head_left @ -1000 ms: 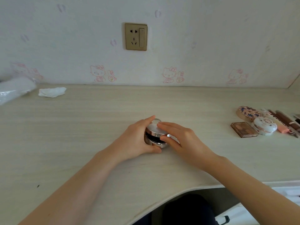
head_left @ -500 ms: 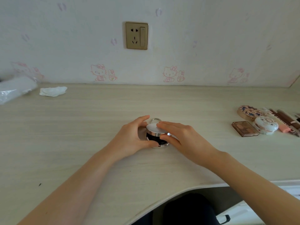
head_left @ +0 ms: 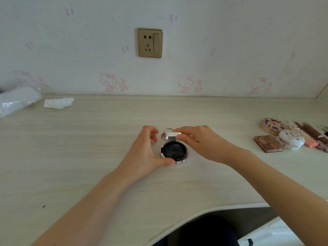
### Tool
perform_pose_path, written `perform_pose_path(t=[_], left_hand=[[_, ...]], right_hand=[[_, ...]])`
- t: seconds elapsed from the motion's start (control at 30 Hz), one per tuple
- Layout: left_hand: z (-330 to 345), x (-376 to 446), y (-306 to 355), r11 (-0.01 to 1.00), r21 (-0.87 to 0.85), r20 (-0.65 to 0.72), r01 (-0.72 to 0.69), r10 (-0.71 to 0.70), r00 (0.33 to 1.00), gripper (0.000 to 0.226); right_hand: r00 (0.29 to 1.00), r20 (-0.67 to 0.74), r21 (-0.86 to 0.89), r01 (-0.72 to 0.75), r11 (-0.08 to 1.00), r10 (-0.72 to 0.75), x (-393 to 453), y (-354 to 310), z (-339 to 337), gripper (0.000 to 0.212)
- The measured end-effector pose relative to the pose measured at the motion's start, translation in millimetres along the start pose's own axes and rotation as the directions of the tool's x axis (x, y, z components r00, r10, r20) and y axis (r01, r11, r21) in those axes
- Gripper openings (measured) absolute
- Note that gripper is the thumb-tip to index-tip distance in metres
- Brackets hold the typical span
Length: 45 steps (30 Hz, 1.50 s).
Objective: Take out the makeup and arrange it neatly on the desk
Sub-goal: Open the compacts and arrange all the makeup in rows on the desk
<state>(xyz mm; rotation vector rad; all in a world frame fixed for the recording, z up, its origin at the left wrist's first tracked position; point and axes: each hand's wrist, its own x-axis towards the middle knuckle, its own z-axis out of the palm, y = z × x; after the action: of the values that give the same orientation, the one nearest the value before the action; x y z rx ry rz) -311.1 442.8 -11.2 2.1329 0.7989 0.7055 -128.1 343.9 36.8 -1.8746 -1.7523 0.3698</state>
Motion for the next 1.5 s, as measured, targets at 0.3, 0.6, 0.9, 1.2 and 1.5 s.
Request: perform_pose_path(t=[0.3, 0.6, 0.9, 1.2, 1.5], left_hand=[[2.8, -7.8, 6.6, 0.960, 0.123, -0.066, -0.250, 0.259, 0.964, 0.026], [5.2, -8.9, 4.4, 0.940, 0.179, 0.024, -0.292, 0.292, 0.956, 0.024], [3.6, -7.3, 7.6, 0.931, 0.213, 0.035, -0.296, 0.295, 0.955, 0.025], [3.8, -9.7, 8.0, 0.933, 0.205, 0.022, -0.295, 0.297, 0.955, 0.026], [7.2, -8.9, 3.6, 0.966, 0.155, -0.074, -0.206, 0.219, 0.973, 0.024]], right_hand=[[0.995, 0.089, 0.002, -0.041, 0.999, 0.041, 12.0, -0.4, -7.6, 0.033], [0.994, 0.081, 0.010, -0.071, 0.997, 0.070, 18.0, 2.2, -4.4, 0.034], [0.994, 0.079, 0.004, -0.080, 0.997, 0.080, 19.1, 2.4, -2.8, 0.033], [0.992, 0.089, 0.006, -0.092, 0.996, 0.092, 21.5, -1.0, -5.6, 0.032], [0.994, 0.074, 0.039, -0.079, 0.996, 0.076, 13.2, 3.3, -0.4, 0.033]])
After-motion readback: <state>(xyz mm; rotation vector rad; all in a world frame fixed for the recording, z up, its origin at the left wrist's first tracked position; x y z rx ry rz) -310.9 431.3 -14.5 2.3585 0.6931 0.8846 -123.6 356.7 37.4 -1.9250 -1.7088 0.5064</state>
